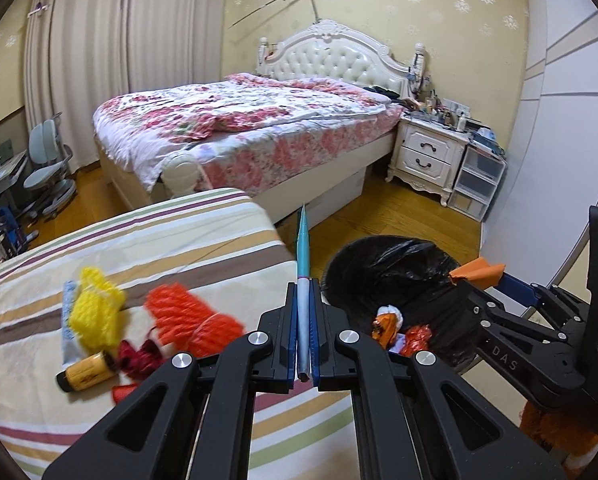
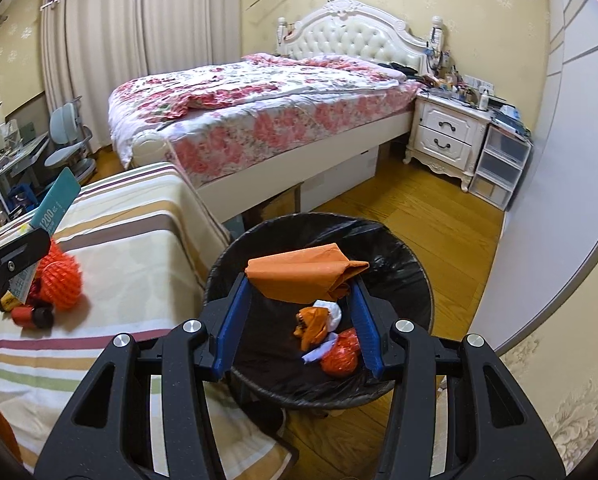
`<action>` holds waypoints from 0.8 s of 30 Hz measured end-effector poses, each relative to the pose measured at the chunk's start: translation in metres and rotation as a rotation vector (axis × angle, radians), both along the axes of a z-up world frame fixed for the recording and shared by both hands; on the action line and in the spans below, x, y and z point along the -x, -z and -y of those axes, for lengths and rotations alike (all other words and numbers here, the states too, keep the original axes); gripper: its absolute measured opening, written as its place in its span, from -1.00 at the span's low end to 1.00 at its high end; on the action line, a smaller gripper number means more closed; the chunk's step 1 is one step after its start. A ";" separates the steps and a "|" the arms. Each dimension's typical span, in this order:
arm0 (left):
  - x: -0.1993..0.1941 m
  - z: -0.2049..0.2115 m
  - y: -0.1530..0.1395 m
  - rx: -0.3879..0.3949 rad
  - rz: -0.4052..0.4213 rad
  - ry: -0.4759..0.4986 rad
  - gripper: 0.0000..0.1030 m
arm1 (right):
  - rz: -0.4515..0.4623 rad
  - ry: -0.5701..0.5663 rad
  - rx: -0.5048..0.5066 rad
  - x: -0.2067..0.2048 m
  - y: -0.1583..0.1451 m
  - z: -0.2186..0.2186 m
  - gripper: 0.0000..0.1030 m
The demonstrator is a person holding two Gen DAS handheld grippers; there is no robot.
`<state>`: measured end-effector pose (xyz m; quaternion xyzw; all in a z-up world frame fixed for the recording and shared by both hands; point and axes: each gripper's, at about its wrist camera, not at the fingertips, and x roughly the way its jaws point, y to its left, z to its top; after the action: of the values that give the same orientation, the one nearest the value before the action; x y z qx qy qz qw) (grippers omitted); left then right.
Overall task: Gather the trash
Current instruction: 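Carry the orange cloth and pen with both grippers over the black bin, then open the right gripper dropping the cloth while the left gripper drops the pen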
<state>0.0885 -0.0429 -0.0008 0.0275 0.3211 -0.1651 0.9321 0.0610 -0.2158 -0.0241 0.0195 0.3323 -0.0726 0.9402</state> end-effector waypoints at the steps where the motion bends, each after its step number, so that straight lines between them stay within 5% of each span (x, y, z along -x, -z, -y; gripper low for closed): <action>1: -0.004 0.008 0.002 -0.006 -0.002 0.011 -0.89 | -0.004 0.008 -0.003 -0.003 0.001 0.005 -0.07; 24: -0.068 0.084 0.039 -0.098 -0.069 0.075 -0.89 | -0.072 0.104 -0.053 -0.051 0.040 0.056 -0.07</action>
<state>0.1565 -0.1272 -0.0396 0.0793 0.3594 -0.1848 0.9113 0.1124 -0.2719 -0.0642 0.0589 0.3663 -0.1133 0.9217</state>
